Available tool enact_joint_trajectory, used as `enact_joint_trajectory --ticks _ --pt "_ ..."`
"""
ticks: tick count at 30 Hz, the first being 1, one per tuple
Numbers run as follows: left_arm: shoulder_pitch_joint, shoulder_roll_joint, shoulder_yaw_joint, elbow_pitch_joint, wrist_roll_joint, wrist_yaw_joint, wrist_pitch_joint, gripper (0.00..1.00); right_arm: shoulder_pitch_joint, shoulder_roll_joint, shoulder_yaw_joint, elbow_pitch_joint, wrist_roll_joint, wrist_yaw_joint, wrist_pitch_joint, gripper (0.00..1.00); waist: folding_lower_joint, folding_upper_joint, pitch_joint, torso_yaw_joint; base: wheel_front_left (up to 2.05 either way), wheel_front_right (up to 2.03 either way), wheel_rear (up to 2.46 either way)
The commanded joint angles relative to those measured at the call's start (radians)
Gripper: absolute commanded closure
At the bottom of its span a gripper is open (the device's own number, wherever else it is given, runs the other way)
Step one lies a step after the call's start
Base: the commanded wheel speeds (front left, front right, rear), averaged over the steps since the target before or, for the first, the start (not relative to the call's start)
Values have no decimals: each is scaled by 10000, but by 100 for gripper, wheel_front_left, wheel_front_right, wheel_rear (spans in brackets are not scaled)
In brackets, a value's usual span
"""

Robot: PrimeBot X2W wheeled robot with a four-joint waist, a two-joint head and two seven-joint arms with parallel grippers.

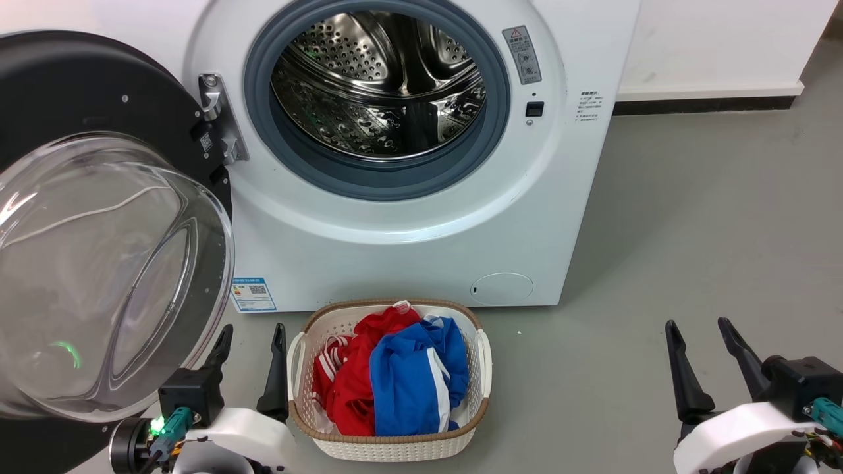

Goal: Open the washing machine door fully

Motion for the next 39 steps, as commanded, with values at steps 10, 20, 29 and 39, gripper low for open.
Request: enact_joint_trajectory --ticks 10,20,29,39 --pt "32 -29 8 32 -33 -90 -31 100 32 2 8 145 16 -2 -1 100 0 0 -28 -64 0 0 0" --pt "108 -499 678 176 -1349 -630 395 100 -184 7 -108 609 1874 0 180 100 0 0 2 -40 0 0 0" --pt "58 -873 1313 338 -2511 -1153 776 100 -344 6 -115 825 3549 0 238 100 0 0 31 -14 0 0 0" --pt "18 -1256 1950 481 -3664 -1667 1163 100 -538 5 -160 1085 5205 0 332 100 0 0 63 14 0 0 0"
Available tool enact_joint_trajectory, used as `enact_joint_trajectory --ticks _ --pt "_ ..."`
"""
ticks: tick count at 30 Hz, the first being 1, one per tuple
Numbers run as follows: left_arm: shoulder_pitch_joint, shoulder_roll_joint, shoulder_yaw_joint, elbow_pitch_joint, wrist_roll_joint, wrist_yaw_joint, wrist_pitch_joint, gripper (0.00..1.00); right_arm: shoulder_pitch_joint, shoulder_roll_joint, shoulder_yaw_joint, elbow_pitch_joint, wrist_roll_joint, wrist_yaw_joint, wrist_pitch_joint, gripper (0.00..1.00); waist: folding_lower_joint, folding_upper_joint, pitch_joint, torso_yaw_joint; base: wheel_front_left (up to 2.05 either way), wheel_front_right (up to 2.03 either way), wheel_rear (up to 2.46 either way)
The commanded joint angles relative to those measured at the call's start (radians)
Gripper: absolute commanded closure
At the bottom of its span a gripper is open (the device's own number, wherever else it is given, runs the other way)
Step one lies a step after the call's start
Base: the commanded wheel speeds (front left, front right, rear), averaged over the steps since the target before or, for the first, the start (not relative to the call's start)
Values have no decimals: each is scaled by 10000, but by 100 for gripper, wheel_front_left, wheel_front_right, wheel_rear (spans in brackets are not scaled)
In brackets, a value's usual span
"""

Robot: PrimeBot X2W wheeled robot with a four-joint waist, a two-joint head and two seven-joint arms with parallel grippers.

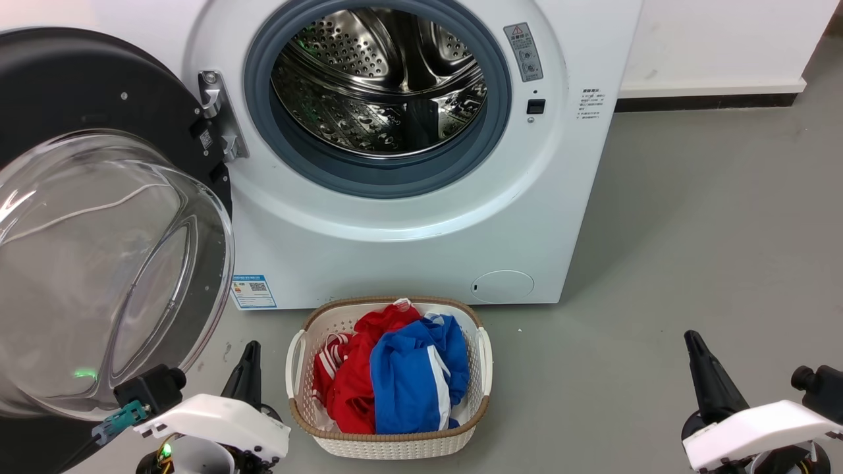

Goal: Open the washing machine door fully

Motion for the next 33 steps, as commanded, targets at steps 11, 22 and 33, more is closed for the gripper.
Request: enact_joint_trajectory --ticks 11,22,33 --pt "-285 -383 823 -6 -1306 -584 437 100 -483 -11 -80 176 1902 1 102 100 0 0 38 33 0 0 0" --pt "-294 -731 1398 71 -2296 -1028 785 100 -665 -12 -130 417 3354 1 193 100 0 0 74 63 0 0 0" --pt "-305 -1049 1917 150 -3185 -1435 1111 100 -819 -13 -174 634 4646 2 288 100 0 0 110 94 0 0 0"
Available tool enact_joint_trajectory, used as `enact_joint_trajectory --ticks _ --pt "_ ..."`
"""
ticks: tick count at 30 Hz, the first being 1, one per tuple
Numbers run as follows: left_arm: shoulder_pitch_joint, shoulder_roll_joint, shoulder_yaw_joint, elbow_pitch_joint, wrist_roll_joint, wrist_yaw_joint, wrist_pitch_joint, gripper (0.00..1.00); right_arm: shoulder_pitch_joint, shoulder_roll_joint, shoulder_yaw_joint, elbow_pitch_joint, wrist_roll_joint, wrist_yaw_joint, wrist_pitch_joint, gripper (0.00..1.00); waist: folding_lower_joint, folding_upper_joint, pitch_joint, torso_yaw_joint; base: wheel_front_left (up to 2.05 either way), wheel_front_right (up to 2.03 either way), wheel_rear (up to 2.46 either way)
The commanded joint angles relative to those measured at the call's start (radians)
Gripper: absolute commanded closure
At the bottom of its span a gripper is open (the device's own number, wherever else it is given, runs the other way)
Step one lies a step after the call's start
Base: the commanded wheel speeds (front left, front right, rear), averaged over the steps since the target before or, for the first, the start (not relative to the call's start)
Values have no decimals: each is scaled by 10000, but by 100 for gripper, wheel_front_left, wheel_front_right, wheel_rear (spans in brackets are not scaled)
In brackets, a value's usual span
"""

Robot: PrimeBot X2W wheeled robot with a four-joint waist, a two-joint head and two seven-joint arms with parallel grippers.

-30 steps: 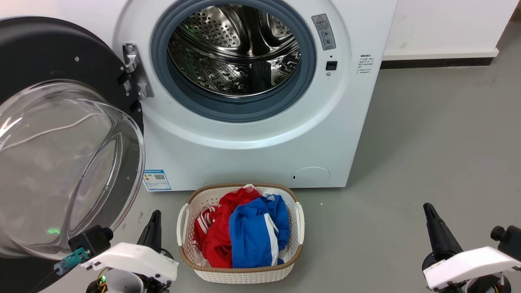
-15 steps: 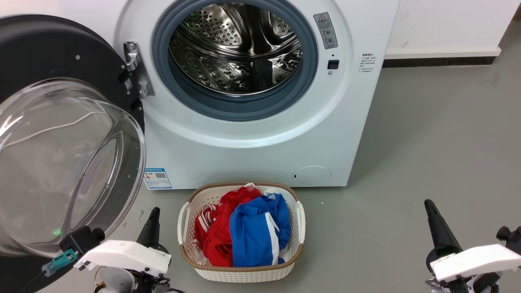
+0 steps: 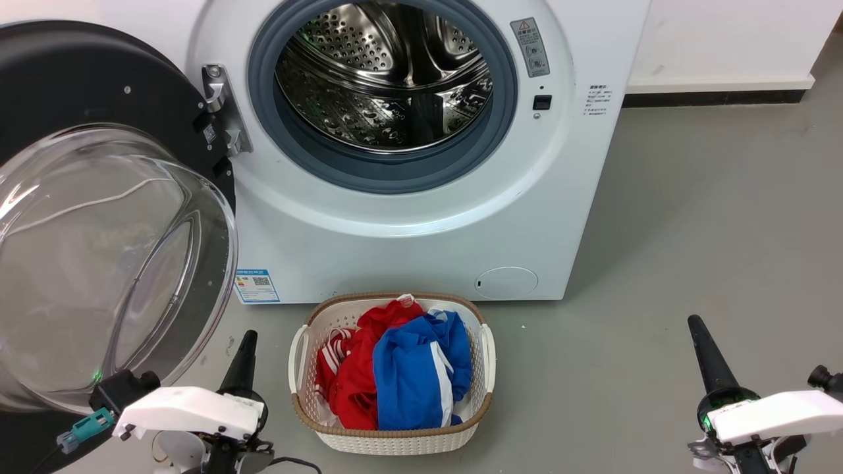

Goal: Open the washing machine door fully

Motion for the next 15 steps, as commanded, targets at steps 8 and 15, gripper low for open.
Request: enact_joint_trajectory --ticks 8,15 --pt "-249 -272 546 5 -836 -401 309 100 -366 -14 -60 129 1233 2 99 100 0 0 33 28 0 0 0" --pt "-247 -440 831 52 -1315 -625 488 100 -447 -14 -83 248 1937 2 140 100 0 0 56 48 0 0 0"
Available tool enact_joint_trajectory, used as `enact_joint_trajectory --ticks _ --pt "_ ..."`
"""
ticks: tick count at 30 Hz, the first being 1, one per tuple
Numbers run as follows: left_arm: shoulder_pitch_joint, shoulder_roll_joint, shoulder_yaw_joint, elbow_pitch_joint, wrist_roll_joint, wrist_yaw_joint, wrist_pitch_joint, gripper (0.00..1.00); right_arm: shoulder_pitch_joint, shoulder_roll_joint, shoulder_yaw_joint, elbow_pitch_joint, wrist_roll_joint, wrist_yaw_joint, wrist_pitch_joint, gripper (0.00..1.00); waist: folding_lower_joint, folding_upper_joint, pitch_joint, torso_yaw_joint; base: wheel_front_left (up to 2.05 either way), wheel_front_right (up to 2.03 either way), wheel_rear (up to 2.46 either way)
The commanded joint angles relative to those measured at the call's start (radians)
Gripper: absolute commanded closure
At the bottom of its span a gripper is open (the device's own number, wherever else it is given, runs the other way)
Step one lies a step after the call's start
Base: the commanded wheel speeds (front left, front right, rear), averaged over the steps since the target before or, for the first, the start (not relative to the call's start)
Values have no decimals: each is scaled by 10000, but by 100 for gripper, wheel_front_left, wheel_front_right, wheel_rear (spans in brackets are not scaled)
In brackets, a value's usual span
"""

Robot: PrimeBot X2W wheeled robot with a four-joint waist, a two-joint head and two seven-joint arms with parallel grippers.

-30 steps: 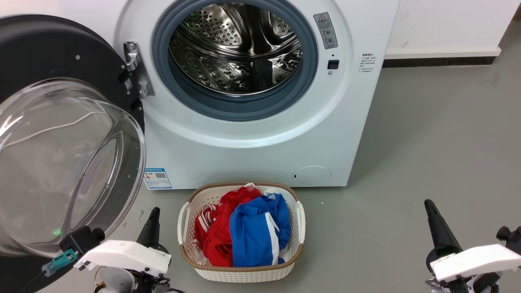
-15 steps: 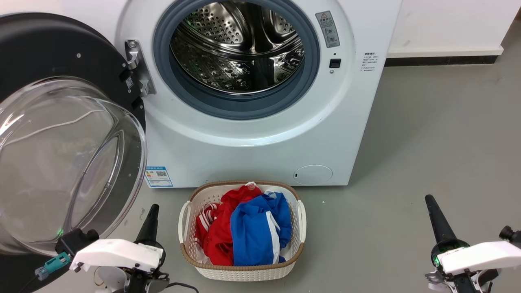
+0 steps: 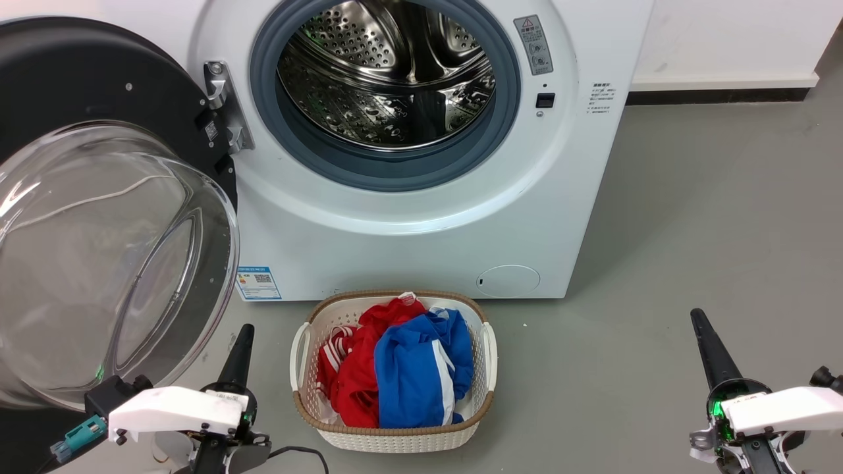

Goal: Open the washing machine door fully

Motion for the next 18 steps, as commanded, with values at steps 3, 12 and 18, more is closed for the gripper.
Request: enact_joint_trajectory --ticks 3,12,18 --pt "-200 -72 219 -15 -299 -180 117 100 -248 -15 -26 13 438 4 36 100 0 0 10 9 0 0 0" --pt "-212 -274 554 40 -852 -429 325 100 -347 -16 -52 156 1253 4 86 100 0 0 40 34 0 0 0" --pt "-204 -458 833 87 -1317 -641 502 100 -421 -16 -77 275 1936 4 134 100 0 0 66 57 0 0 0"
